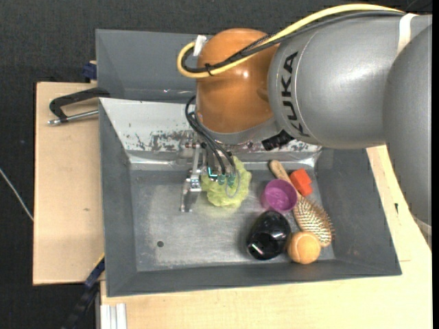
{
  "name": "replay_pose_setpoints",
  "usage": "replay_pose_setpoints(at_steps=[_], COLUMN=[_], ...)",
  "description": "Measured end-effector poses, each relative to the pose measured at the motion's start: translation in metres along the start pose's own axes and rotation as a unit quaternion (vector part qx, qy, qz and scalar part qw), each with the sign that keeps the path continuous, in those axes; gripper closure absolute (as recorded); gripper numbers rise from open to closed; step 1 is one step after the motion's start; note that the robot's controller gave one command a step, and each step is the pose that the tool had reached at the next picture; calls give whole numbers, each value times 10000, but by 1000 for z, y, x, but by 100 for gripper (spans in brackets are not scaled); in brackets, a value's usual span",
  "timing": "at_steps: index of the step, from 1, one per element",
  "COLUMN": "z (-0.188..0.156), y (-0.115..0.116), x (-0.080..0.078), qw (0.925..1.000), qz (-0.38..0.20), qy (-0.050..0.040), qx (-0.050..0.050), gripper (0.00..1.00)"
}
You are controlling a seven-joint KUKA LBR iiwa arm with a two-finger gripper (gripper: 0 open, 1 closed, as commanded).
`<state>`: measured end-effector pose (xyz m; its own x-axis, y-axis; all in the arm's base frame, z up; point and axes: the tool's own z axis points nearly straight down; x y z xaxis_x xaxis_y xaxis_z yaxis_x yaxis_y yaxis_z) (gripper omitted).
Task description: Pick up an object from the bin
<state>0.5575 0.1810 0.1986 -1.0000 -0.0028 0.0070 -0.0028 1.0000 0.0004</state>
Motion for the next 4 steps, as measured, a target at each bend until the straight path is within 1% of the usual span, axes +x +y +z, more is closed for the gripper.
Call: replay_pose_setpoints(at_steps=[1,2,3,4], z=[-5,-5,48,82], y=[-1,-1,-12,-23], x=[-2,-2,-20,-30], qw=[10000,10000,10000,9999], qz=[15,15,25,-116], qy=[-43,-42,-73,-17], qx=[-8,-9,-19,1], gripper=[100,100,100,100])
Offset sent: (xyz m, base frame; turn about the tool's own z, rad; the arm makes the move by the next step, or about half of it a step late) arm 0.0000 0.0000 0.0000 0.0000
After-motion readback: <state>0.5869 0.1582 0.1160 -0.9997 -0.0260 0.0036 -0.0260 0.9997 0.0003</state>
